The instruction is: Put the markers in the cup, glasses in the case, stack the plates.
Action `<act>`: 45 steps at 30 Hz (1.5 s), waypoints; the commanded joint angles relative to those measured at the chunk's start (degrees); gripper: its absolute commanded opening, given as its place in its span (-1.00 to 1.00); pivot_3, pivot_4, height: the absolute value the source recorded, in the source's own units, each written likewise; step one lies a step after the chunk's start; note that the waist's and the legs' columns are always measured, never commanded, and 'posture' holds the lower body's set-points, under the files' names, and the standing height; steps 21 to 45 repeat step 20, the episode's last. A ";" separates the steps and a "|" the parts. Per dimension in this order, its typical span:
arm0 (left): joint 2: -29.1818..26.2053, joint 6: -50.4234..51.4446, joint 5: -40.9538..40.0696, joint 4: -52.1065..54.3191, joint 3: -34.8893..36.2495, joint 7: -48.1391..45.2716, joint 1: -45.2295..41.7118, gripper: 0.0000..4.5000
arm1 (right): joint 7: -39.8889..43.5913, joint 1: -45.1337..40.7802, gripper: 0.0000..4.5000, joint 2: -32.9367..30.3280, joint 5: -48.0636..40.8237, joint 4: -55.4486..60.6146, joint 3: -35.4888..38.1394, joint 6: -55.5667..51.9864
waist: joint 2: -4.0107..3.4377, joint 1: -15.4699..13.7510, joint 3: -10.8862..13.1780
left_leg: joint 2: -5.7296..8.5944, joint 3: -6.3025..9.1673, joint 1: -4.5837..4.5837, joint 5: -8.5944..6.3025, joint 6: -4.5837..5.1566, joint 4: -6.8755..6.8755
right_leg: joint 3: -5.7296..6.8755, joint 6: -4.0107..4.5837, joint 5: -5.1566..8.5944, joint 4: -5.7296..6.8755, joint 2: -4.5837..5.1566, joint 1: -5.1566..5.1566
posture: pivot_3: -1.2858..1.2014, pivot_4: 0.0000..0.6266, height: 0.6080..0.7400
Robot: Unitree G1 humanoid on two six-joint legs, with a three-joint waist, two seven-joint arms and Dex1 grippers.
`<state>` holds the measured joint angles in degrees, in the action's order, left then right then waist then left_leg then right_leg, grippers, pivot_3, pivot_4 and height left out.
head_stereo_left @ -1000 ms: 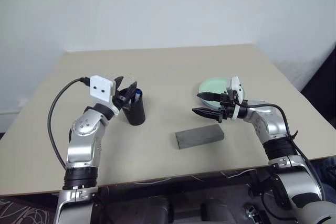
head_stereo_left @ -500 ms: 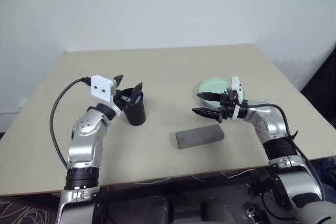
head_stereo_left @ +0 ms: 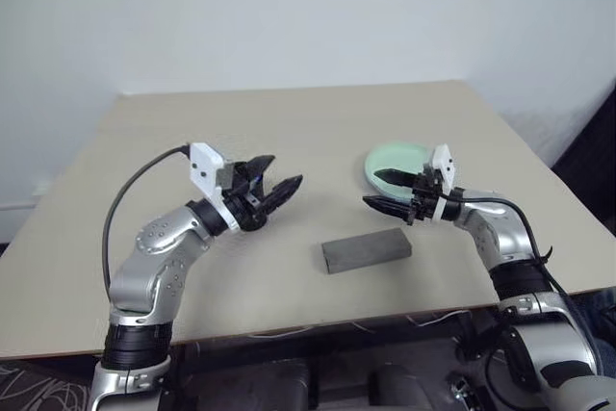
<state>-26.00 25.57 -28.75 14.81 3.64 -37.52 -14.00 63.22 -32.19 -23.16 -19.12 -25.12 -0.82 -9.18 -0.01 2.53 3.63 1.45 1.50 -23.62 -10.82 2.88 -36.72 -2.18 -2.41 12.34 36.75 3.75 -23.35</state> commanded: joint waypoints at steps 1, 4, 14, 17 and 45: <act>0.61 -2.31 2.99 2.16 -2.97 0.22 -0.12 0.63 | -0.80 1.74 0.72 -3.40 -1.38 3.54 3.69 -0.59 | 0.01 0.06 0.01 | 0.02 -0.02 -0.01 0.00 0.01 0.00 | 0.00 0.00 0.00 -0.03 0.05 0.01 | 0.03 -1.00 0.97; 0.91 -4.48 4.61 -0.24 -4.22 -0.93 0.41 0.63 | -1.04 4.03 0.72 -6.03 -1.06 3.59 5.10 -0.34 | 0.01 0.14 0.01 | 0.00 -0.11 -0.04 -0.01 0.02 0.02 | -0.09 -0.01 0.00 -0.02 0.04 0.00 | 0.03 -1.00 0.97; 3.07 -13.80 11.94 -10.17 -6.16 -0.36 0.97 0.63 | -1.04 6.21 0.72 -9.24 -0.38 1.03 6.77 2.27 | 0.01 0.06 0.02 | -0.15 -0.25 0.02 0.00 0.02 0.09 | -0.12 0.00 0.00 -0.03 -0.07 -0.01 | 0.03 -1.00 0.97; 3.65 -14.82 12.05 -10.62 -5.99 -0.13 2.71 0.63 | -0.39 7.73 0.72 -10.07 -0.36 0.00 7.01 3.04 | 0.03 0.03 0.01 | -0.09 -0.29 0.00 -0.02 0.08 0.10 | -0.13 -0.01 0.01 -0.10 0.05 0.00 | 0.03 -1.00 0.97; 4.04 -15.60 12.80 -10.79 -6.39 -0.04 3.58 0.63 | 0.16 7.76 0.72 -10.38 -0.29 -2.23 6.93 4.43 | 0.03 0.06 0.02 | -0.06 -0.40 -0.02 -0.07 0.16 0.11 | -0.22 -0.03 0.02 -0.13 0.12 0.01 | 0.03 -1.00 0.97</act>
